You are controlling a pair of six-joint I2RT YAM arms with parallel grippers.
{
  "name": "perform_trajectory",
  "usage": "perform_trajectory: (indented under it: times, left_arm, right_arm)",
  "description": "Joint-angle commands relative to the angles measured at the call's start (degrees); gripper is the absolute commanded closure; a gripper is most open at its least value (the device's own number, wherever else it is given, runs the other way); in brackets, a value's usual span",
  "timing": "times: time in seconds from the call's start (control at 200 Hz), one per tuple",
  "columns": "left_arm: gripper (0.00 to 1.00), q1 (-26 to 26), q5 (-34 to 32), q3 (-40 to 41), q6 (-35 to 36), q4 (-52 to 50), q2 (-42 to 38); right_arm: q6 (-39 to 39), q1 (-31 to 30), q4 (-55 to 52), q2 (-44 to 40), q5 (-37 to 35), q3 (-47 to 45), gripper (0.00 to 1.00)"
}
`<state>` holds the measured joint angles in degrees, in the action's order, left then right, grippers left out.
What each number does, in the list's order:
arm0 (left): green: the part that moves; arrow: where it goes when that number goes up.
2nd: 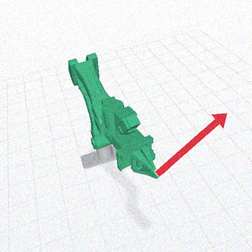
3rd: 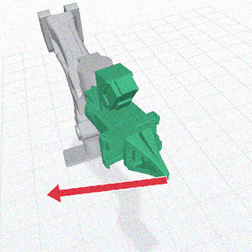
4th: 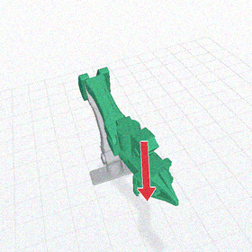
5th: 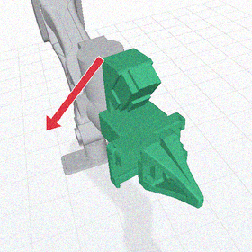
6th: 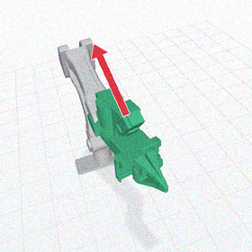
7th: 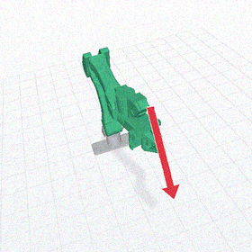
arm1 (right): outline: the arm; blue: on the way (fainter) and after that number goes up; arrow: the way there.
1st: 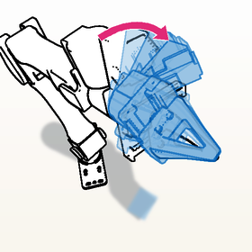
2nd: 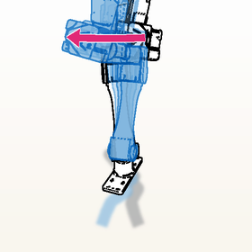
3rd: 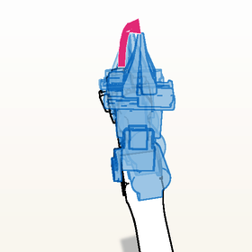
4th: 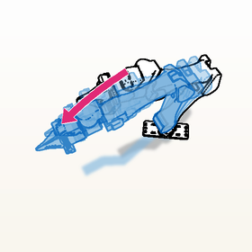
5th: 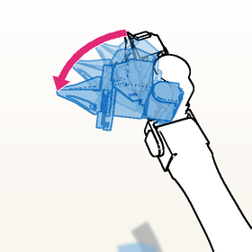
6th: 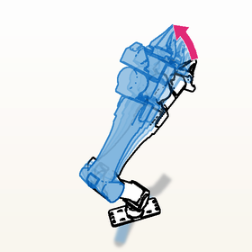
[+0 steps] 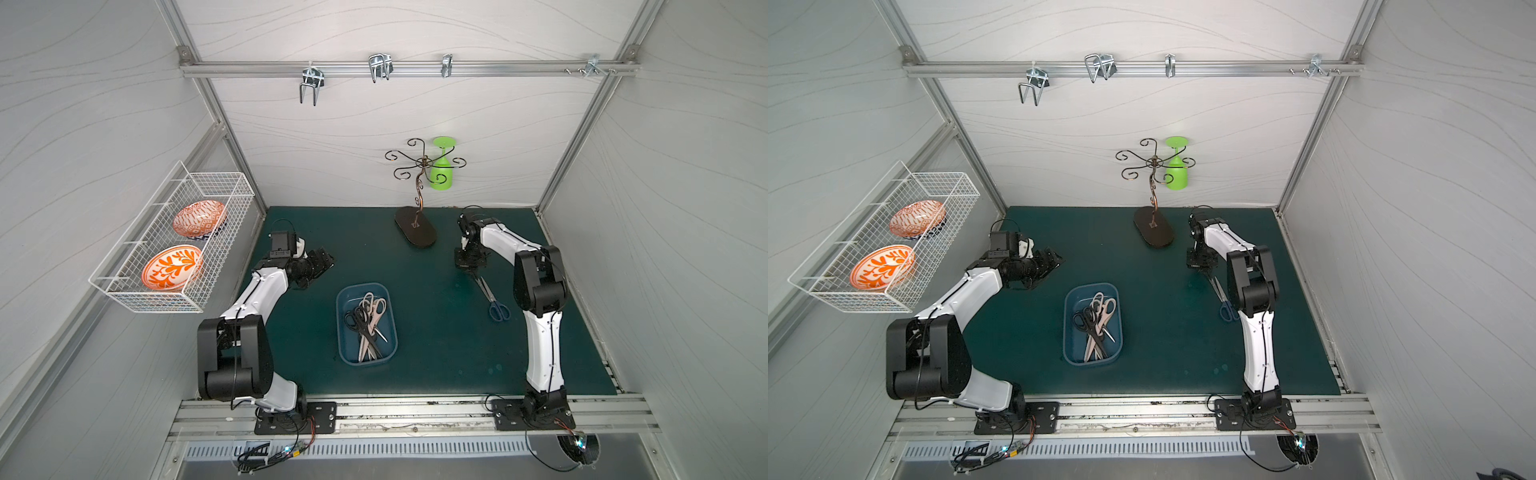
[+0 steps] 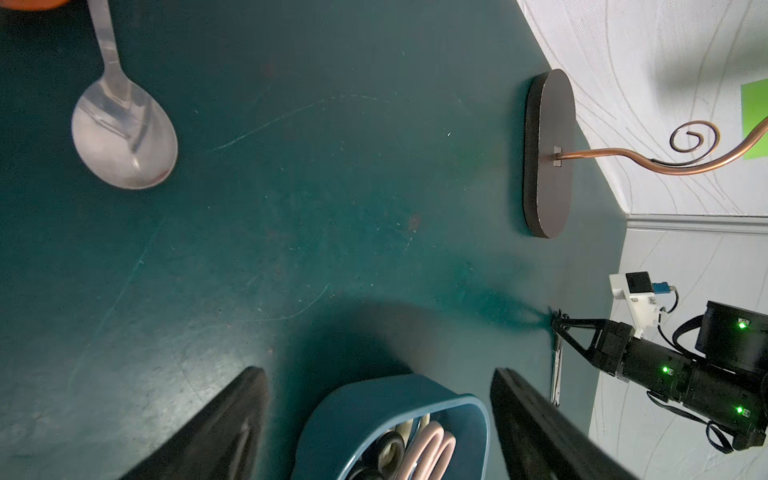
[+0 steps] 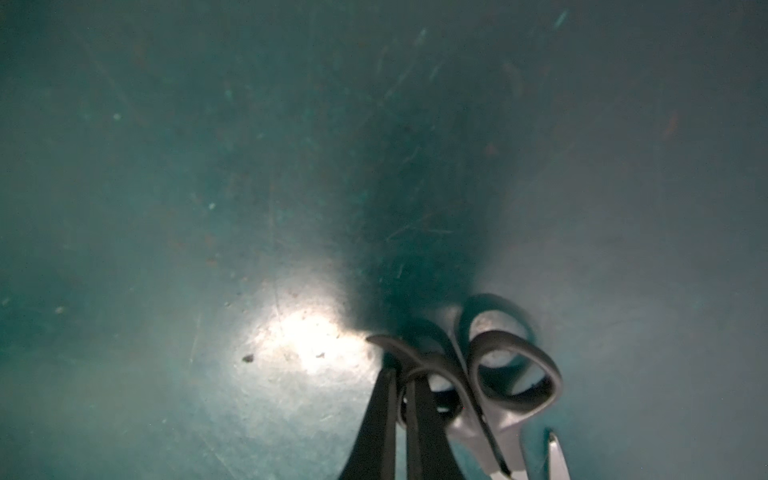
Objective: Put the scissors into the storage box
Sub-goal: Pick up the scissors from the center of the board.
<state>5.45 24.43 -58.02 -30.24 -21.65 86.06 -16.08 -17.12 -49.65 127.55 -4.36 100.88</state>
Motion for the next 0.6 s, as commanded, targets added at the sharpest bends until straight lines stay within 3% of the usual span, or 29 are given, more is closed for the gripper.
perform_trajectory:
  times: [0.0, 0.29, 0.595]
  left_arm:
    - [0.11, -0.3, -0.8, -1.4, 1.0, -0.4, 0.8]
    - [0.11, -0.3, -1.1, -1.7, 0.9, -0.6, 0.6]
    - [0.11, -0.1, -2.9, -1.8, 0.7, -1.7, -0.3]
  right_arm:
    - [-0.2, -0.8, -2.2, -0.4, 2.4, 1.0, 1.0]
    - [1.4, -12.3, -7.1, -9.3, 1.8, 4.0, 1.0]
    - [-5.4, -28.6, -9.1, -13.1, 2.1, 10.4, 1.0]
